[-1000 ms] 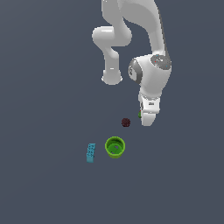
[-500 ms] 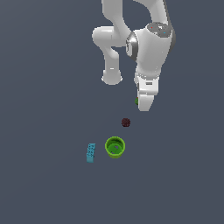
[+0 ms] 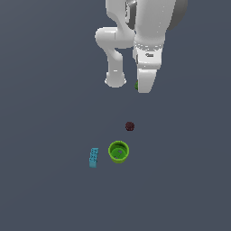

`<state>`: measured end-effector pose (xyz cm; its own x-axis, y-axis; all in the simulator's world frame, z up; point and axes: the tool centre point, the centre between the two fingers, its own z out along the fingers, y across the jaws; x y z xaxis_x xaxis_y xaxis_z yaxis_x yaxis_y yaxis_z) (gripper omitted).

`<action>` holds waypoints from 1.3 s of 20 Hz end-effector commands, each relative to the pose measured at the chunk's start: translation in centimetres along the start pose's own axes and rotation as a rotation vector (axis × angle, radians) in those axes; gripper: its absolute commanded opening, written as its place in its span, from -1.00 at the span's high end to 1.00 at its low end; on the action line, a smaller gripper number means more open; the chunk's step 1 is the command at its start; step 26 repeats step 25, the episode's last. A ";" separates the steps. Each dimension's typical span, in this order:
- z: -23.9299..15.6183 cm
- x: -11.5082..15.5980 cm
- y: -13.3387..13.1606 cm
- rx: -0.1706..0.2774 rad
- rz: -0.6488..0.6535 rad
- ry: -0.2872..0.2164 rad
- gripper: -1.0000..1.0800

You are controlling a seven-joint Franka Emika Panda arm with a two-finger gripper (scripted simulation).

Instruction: Pick up a designated object from a clutter of objects.

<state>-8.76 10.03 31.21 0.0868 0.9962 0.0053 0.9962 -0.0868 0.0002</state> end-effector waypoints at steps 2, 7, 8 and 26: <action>-3.1 -1.1 -0.4 0.001 0.000 0.000 1.00; -6.7 -2.5 -0.8 0.000 0.002 -0.002 1.00; -7.3 -2.7 -0.8 0.000 0.002 -0.002 1.00; -10.5 -3.8 -0.9 0.000 0.004 -0.005 1.00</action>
